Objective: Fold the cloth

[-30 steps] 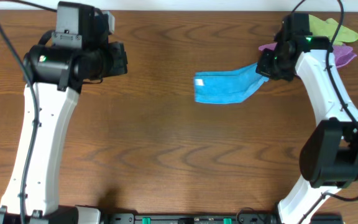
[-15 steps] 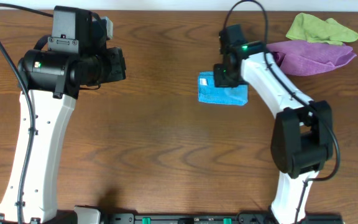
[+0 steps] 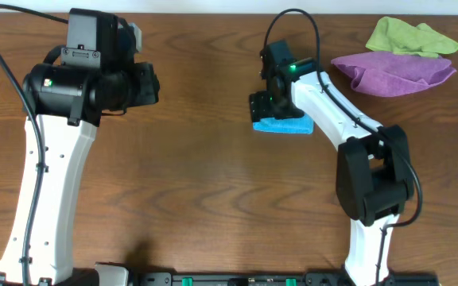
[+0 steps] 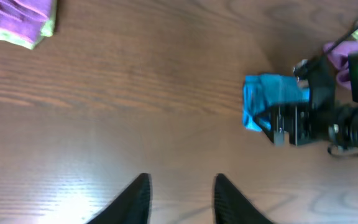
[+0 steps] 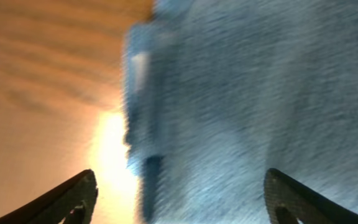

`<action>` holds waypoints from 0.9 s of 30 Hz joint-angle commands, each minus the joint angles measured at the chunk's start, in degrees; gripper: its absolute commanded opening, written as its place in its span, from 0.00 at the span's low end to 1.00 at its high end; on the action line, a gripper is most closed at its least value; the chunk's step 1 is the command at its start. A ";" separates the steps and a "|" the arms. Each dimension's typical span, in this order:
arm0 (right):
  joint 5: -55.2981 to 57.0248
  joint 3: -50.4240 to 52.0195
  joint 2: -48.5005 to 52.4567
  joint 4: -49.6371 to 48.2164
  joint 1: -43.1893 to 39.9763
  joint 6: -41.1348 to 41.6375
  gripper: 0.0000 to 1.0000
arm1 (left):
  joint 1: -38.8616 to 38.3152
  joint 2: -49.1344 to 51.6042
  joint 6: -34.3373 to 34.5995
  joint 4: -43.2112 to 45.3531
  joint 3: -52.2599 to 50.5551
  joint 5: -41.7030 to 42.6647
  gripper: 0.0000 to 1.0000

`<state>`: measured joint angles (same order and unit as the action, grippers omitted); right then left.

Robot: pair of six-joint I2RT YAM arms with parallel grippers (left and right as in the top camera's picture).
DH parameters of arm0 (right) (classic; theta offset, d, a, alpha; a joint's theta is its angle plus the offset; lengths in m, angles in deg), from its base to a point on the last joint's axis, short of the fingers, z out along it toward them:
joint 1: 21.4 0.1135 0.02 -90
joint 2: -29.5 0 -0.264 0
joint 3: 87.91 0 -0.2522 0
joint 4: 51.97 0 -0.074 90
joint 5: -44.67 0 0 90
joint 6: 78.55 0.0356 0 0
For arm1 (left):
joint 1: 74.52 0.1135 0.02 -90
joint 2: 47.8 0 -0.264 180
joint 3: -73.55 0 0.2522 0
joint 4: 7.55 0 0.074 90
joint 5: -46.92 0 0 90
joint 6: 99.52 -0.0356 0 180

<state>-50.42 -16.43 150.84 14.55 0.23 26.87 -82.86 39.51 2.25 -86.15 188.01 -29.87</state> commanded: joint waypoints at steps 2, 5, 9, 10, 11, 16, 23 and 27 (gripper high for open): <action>-9.84 -5.49 -3.02 2.84 -1.01 -2.75 0.83 | 0.55 -0.28 0.11 2.71 -2.43 -1.53 0.49; -10.14 -9.86 -6.12 6.64 -2.95 -5.84 0.67 | 0.55 -0.09 0.24 6.29 -6.01 1.84 0.62; -5.11 -11.45 -10.58 8.96 -7.26 -5.27 0.02 | 0.44 1.01 0.28 14.27 -13.62 11.74 0.76; -3.89 -11.45 -11.23 9.75 -8.76 -4.46 0.01 | 0.39 1.68 0.74 16.96 -16.00 14.93 0.81; -3.43 -11.45 -11.43 10.51 -9.97 -4.07 0.01 | 0.39 2.45 1.18 19.17 -17.77 17.14 0.86; -4.28 -9.77 -10.47 13.46 -15.65 -2.54 0.01 | 0.22 9.29 2.67 32.24 -24.22 30.80 0.95; -4.37 -1.51 -7.08 8.98 -18.08 -1.18 0.01 | -4.98 22.58 8.68 46.18 -24.48 35.30 0.96; -4.44 2.21 -4.61 5.35 -18.10 0.35 0.02 | -8.72 25.75 10.60 51.47 -24.46 34.95 0.95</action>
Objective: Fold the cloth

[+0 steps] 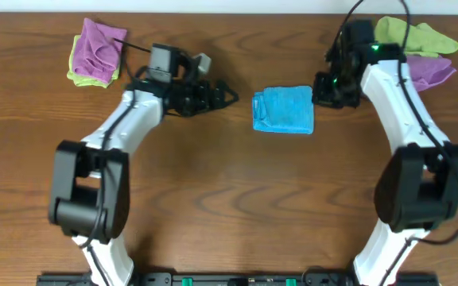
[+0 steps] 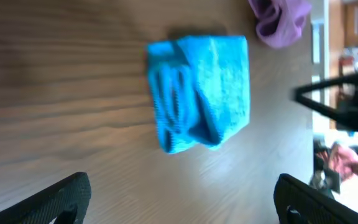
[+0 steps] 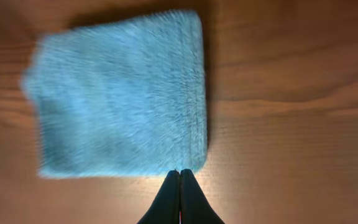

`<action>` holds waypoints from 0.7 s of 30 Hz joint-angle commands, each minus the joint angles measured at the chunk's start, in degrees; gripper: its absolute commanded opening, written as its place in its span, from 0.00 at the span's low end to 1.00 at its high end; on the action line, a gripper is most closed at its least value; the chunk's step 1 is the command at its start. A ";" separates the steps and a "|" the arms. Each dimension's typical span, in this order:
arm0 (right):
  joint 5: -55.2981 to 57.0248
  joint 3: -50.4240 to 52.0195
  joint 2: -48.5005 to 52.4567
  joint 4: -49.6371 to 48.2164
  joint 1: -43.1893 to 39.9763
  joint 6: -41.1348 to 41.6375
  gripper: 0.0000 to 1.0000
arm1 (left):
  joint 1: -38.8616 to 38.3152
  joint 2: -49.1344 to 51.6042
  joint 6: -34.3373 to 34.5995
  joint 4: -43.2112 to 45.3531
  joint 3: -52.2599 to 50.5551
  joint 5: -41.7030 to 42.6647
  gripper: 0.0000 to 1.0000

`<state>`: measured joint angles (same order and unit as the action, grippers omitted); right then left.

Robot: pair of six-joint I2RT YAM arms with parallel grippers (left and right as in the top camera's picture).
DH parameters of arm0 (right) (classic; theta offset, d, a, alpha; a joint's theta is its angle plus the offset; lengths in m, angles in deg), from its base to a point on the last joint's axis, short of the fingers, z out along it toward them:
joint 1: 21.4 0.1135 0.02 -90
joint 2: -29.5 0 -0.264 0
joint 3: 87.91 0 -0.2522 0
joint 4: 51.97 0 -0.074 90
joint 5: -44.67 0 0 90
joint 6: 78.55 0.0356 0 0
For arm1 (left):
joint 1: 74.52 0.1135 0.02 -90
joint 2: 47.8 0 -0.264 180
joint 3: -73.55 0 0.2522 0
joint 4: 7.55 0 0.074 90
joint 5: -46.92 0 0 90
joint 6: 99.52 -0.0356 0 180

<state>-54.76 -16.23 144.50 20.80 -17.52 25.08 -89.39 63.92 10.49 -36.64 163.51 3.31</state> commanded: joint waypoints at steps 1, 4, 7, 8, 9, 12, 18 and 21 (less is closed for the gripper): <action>-0.28 2.43 2.29 -1.40 -0.50 2.23 0.01 | -3.06 1.92 2.75 2.91 0.04 1.22 0.95; -1.66 3.50 4.15 -2.93 -1.31 2.32 0.01 | -5.09 4.17 4.07 5.68 0.04 1.03 0.95; -1.75 3.74 5.07 -3.39 -2.47 2.64 0.02 | -6.14 6.10 4.94 7.56 0.04 1.07 0.95; -1.75 3.78 5.33 -3.85 -2.86 2.64 0.01 | -6.34 6.60 4.96 8.02 0.04 1.03 0.95; -1.75 3.85 5.38 -4.24 -3.19 2.67 0.02 | -6.56 7.04 5.20 8.46 0.07 0.98 0.95; -1.75 3.93 5.77 -6.25 -3.87 2.67 0.01 | -6.82 8.44 6.25 9.70 0.09 0.24 0.95; -2.10 3.93 7.56 -11.15 -3.76 4.92 0.02 | -7.32 9.75 7.76 12.66 0.09 -0.50 0.95; -3.02 3.93 8.26 -13.75 -3.50 5.88 0.01 | -7.39 9.75 9.46 14.45 0.09 -1.01 0.95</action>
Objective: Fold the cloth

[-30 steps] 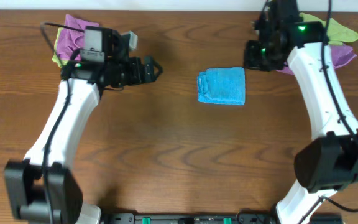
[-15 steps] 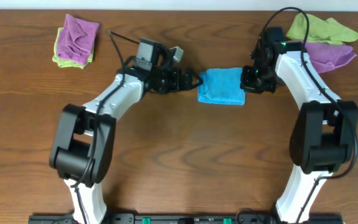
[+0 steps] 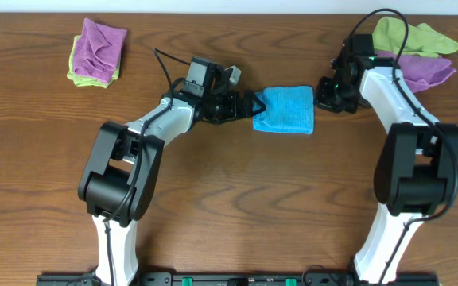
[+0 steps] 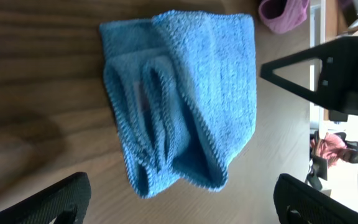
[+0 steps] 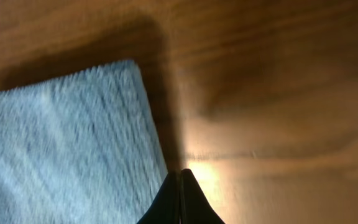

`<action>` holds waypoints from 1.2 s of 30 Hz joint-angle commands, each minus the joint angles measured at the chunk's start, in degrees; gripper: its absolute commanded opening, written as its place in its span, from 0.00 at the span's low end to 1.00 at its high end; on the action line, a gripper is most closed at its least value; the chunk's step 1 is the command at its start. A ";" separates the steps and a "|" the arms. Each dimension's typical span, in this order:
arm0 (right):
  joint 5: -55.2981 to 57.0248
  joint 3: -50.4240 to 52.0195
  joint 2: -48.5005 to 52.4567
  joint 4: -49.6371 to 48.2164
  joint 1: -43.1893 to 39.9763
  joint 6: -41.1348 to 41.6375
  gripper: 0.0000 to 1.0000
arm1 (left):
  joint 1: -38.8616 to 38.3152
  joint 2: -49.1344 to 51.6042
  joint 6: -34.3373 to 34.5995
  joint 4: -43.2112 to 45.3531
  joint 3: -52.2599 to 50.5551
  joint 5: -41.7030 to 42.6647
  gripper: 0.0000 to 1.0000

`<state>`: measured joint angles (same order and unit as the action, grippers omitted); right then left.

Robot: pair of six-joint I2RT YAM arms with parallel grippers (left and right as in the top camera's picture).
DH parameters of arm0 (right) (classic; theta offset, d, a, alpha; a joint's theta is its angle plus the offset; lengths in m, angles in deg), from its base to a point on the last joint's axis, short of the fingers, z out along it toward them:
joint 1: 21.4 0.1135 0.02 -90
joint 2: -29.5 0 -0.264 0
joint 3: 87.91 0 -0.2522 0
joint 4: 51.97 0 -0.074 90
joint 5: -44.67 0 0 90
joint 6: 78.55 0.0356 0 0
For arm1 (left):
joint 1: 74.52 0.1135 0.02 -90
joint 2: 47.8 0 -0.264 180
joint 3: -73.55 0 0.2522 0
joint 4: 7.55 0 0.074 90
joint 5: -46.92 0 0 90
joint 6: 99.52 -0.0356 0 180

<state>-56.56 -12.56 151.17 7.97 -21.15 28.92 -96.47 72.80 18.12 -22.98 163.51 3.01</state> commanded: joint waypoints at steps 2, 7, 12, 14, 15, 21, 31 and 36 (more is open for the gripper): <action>-1.27 0.26 2.14 -2.58 0.33 2.38 0.02 | -0.31 0.90 2.75 0.90 0.09 -1.73 0.95; -2.80 0.26 3.65 -5.51 1.51 3.96 0.02 | -0.31 0.90 2.84 0.92 0.09 -1.75 0.96; -5.99 0.26 4.24 -6.80 4.11 3.96 0.02 | -0.33 0.90 2.84 0.63 0.07 -1.73 0.96; -5.97 0.26 4.24 -6.80 5.95 3.93 0.02 | -0.33 0.90 2.82 -0.24 0.07 -1.73 0.96; -5.90 0.26 4.26 -6.82 6.73 3.91 0.02 | -0.33 0.90 2.80 -0.81 0.07 -1.75 0.95; -5.29 0.26 4.26 -6.73 8.72 3.93 0.02 | 0.24 0.90 -1.81 -8.76 0.07 -1.66 0.95; -5.29 0.26 4.24 -4.81 7.91 3.45 0.02 | 7.52 0.46 -4.57 -14.93 0.07 5.70 0.95; -5.31 0.26 4.24 -4.81 7.93 3.48 0.02 | 8.07 0.46 -6.99 -18.08 0.07 8.90 0.95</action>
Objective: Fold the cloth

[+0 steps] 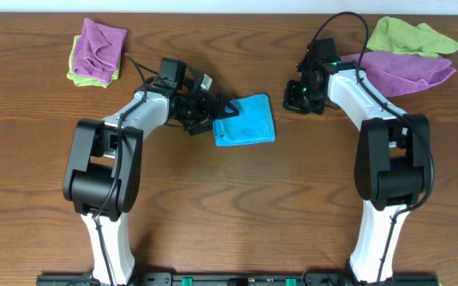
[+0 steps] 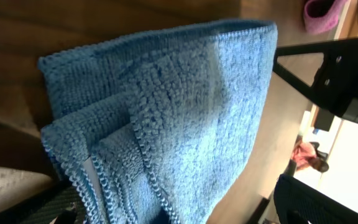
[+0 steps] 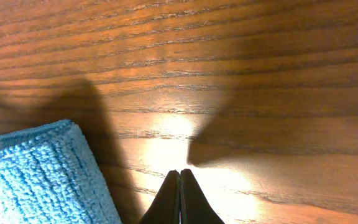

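The blue cloth (image 1: 245, 121) lies folded into a small thick pad on the wooden table (image 1: 213, 206), turned slightly askew. My left gripper (image 1: 223, 115) is open at its left edge. In the left wrist view the layered hems of the cloth (image 2: 185, 106) fill the frame between the wide-apart fingers of the left gripper (image 2: 182, 196). My right gripper (image 1: 299, 99) is shut on nothing, low over bare wood to the right of the cloth. The right wrist view shows its closed tips (image 3: 179, 177), with a corner of the cloth (image 3: 36, 168) at lower left.
A folded purple cloth on a green one (image 1: 98, 52) sits at the back left. A loose green cloth (image 1: 408, 33) and a loose purple cloth (image 1: 408, 67) lie at the back right, just behind the right arm.
The blue cloth now lies further left and a little nearer the front, slightly rotated. My left gripper is still open, closer onto its edge. The shut right gripper has moved left.
First my right gripper was open, low over the blue cloth, with the left arm raised well away. Then the right gripper was shut beside the cloth's right edge and the left gripper was open to its left. The left gripper then reached the cloth's edge; now the cloth sits further left.
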`<action>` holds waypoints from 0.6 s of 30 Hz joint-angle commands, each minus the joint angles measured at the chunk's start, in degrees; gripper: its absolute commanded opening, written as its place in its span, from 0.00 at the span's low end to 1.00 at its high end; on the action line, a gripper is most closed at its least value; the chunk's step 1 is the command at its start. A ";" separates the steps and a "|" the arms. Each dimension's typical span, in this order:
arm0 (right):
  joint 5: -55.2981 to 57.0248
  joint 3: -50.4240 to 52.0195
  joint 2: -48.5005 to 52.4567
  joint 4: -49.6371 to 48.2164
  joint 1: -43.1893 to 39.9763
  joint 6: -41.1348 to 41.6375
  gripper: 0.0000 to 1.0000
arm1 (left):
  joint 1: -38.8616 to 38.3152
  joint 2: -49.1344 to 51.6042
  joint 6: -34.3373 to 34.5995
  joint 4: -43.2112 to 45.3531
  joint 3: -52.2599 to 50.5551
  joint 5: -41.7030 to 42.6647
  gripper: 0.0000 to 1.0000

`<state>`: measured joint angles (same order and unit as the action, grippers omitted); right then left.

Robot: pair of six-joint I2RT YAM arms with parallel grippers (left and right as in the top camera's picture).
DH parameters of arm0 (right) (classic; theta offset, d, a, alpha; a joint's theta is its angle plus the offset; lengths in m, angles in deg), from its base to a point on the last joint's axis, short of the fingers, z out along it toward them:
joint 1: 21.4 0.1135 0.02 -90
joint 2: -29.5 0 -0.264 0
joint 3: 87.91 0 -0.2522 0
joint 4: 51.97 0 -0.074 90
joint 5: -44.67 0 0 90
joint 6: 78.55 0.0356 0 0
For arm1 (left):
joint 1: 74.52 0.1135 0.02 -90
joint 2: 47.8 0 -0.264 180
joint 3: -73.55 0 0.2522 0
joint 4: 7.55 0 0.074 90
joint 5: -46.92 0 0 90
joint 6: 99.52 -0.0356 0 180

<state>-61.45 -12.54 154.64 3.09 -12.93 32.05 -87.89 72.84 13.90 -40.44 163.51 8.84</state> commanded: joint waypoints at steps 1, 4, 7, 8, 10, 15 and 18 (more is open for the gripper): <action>-0.42 0.24 0.79 0.09 -0.28 0.33 0.02 | -0.52 0.39 -2.89 -0.44 0.09 4.24 0.95; -0.42 0.24 0.76 0.15 -0.28 0.35 0.02 | -0.33 -0.39 -3.10 -0.28 0.48 6.08 0.95; -0.42 0.24 0.76 0.26 -0.28 0.33 0.02 | 0.66 -3.08 -3.13 -0.11 0.70 5.05 0.95; -0.42 0.24 0.79 0.28 -0.28 0.33 0.02 | 0.98 -4.28 -3.10 -0.55 0.72 3.91 0.95; -0.42 0.24 0.76 0.26 -0.28 0.35 0.02 | 1.60 -6.78 -3.58 -3.04 0.72 0.02 0.96; -0.42 0.24 0.76 0.24 -0.24 0.35 0.02 | 2.14 -10.12 -6.38 -10.67 0.70 -8.81 0.95; -0.44 0.24 0.76 0.26 -0.24 0.33 0.02 | 1.40 -8.74 -6.29 -10.95 0.68 -8.85 0.95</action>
<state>-61.43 -12.54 154.64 3.27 -12.93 32.05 -85.92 62.74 9.42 -51.00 163.69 2.83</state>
